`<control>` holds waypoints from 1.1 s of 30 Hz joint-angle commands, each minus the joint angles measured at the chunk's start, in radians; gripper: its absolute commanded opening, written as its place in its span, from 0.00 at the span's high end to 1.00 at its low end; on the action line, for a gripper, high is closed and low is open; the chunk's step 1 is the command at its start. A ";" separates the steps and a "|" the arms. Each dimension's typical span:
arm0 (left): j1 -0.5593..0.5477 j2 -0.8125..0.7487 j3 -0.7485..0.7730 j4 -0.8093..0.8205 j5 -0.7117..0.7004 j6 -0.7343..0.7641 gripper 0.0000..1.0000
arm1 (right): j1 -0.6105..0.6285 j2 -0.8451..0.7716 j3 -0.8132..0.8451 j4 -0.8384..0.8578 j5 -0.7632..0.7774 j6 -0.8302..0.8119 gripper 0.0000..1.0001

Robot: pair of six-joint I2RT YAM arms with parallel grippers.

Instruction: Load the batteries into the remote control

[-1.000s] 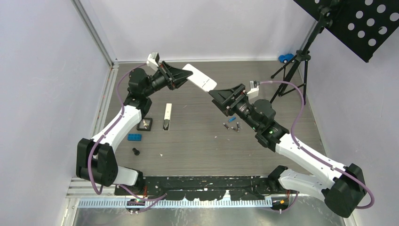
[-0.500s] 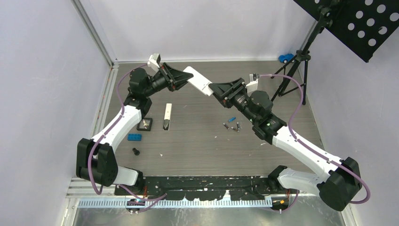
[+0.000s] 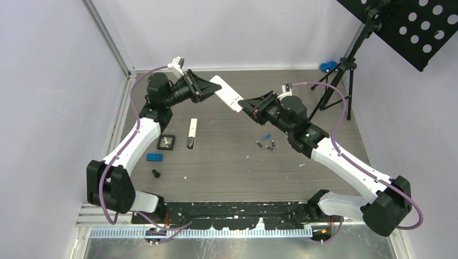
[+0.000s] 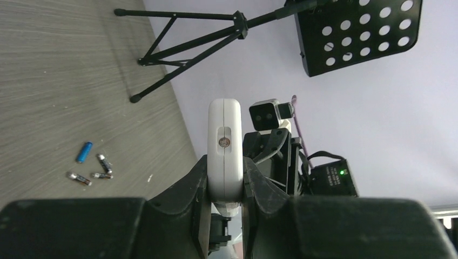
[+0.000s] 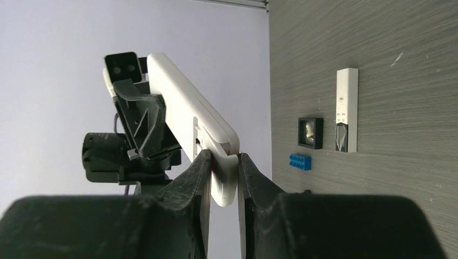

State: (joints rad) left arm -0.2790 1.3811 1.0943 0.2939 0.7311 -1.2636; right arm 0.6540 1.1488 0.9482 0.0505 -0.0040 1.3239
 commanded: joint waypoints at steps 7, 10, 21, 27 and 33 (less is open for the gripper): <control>-0.005 0.005 0.014 -0.056 0.044 0.108 1.00 | 0.003 0.016 -0.015 -0.002 -0.069 0.060 0.74; -0.005 0.014 0.017 -0.059 0.048 0.113 1.00 | 0.003 0.024 -0.023 0.007 -0.082 0.082 0.74; -0.005 0.040 0.021 -0.112 0.071 0.252 1.00 | -0.001 0.047 -0.067 0.061 -0.145 0.075 0.97; -0.005 0.051 0.019 -0.207 0.035 0.380 1.00 | -0.001 -0.034 -0.118 0.207 -0.154 -0.050 1.00; -0.005 0.043 0.022 -0.327 -0.054 0.500 1.00 | -0.015 -0.173 -0.134 -0.128 0.049 -0.228 1.00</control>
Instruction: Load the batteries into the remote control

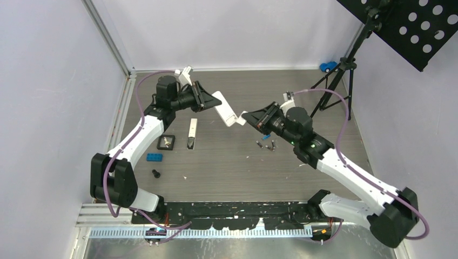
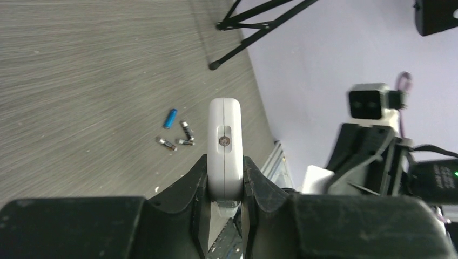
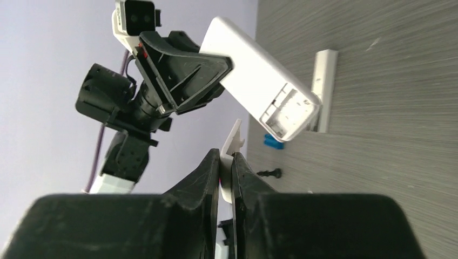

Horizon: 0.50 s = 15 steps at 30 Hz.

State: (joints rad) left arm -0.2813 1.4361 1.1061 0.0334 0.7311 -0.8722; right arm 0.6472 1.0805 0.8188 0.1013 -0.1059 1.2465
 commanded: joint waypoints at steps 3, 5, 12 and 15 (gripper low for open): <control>-0.002 -0.026 -0.015 -0.048 -0.046 0.123 1.00 | -0.054 -0.153 -0.033 -0.359 0.294 -0.193 1.00; -0.002 -0.033 -0.037 -0.012 -0.024 0.125 1.00 | -0.112 -0.164 -0.070 -0.421 0.327 -0.207 1.00; -0.015 -0.047 -0.083 0.056 0.021 0.088 1.00 | -0.359 -0.106 -0.204 -0.423 0.321 -0.253 1.00; -0.029 -0.055 -0.099 0.056 0.029 0.084 1.00 | -0.414 -0.107 -0.278 -0.350 0.274 -0.253 1.00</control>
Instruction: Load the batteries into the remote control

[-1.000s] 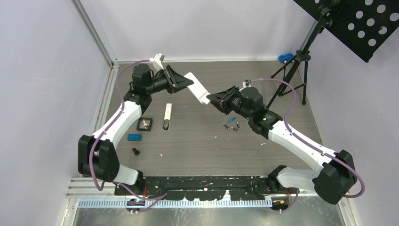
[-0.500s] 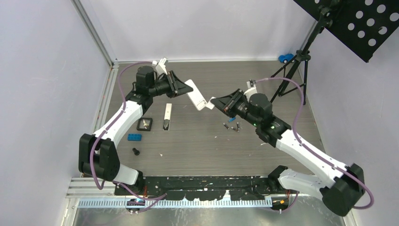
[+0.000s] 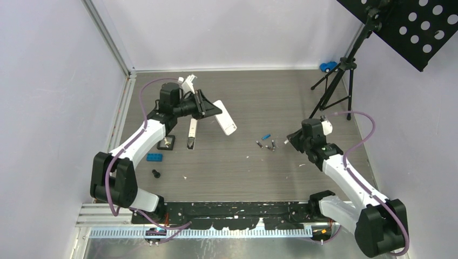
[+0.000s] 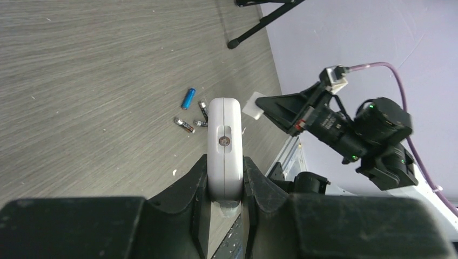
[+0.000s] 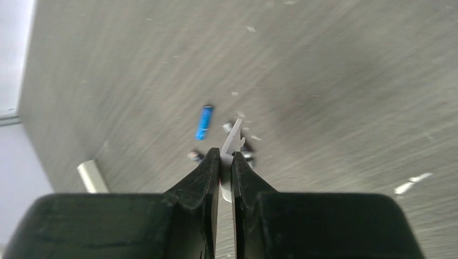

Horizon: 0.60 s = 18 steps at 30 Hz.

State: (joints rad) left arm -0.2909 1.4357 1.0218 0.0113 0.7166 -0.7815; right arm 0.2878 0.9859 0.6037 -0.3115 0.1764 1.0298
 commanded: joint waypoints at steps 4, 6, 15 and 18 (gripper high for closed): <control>-0.035 -0.073 -0.030 0.079 0.068 -0.016 1.00 | -0.095 -0.011 -0.179 0.206 -0.103 0.014 1.00; -0.039 -0.084 -0.038 0.079 0.069 -0.017 1.00 | -0.101 -0.003 -0.223 0.243 -0.119 0.041 0.99; -0.045 -0.121 -0.042 0.079 0.085 -0.033 1.00 | -0.105 -0.034 -0.267 0.094 -0.029 0.113 0.59; -0.046 -0.122 -0.037 0.077 0.086 -0.036 1.00 | -0.105 -0.073 -0.235 -0.019 0.042 0.102 0.49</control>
State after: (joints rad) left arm -0.3325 1.3510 0.9791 0.0372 0.7731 -0.8082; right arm 0.1875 0.9668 0.3271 -0.2073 0.1024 1.1198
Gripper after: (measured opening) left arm 0.224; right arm 0.463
